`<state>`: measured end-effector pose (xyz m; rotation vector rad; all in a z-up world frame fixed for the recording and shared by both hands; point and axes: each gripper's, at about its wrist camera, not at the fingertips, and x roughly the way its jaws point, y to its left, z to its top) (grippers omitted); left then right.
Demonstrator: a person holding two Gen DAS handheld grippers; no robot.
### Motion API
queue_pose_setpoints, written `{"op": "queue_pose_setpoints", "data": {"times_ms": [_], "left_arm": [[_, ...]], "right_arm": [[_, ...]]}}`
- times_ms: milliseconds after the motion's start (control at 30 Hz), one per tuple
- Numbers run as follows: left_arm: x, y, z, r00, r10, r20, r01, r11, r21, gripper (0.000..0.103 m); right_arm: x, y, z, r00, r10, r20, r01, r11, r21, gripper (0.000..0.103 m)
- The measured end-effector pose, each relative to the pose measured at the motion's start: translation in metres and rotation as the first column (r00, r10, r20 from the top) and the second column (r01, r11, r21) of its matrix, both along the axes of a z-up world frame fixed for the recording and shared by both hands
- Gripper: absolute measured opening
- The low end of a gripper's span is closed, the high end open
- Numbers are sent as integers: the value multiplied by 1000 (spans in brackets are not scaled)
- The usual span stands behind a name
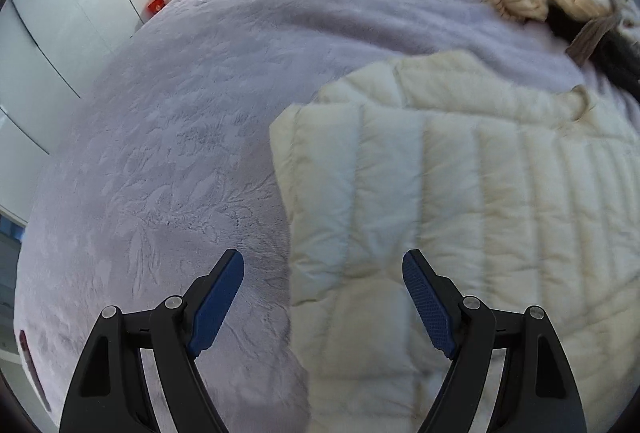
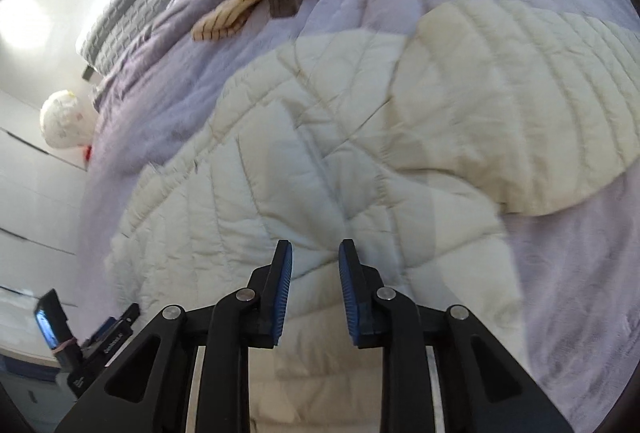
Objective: Fold large clothes
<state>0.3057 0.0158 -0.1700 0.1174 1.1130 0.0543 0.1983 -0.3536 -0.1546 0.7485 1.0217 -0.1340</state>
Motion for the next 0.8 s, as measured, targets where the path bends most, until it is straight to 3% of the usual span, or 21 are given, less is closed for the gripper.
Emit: {"op": "queue_pose_setpoints", "data": {"times_ms": [100, 233, 467, 733, 800], "left_arm": [[-9, -15, 17, 999, -40, -6, 40, 999, -23, 83], [-25, -45, 29, 994, -105, -28, 103, 993, -51, 83], [-63, -126, 28, 962, -247, -116, 231, 963, -139, 83], [-101, -204, 24, 919, -361, -160, 332, 926, -181, 83], [-108, -219, 24, 912, -376, -161, 346, 920, -184, 83]], "right_arm": [[-21, -20, 4, 999, -33, 4, 33, 997, 73, 55], [-50, -45, 4, 997, -77, -21, 79, 990, 118, 56], [-105, -95, -1, 982, -184, -47, 189, 965, 181, 80], [-145, -150, -5, 949, -315, -23, 314, 931, 187, 87], [-151, -164, -6, 940, -341, -11, 338, 923, 183, 98]]}}
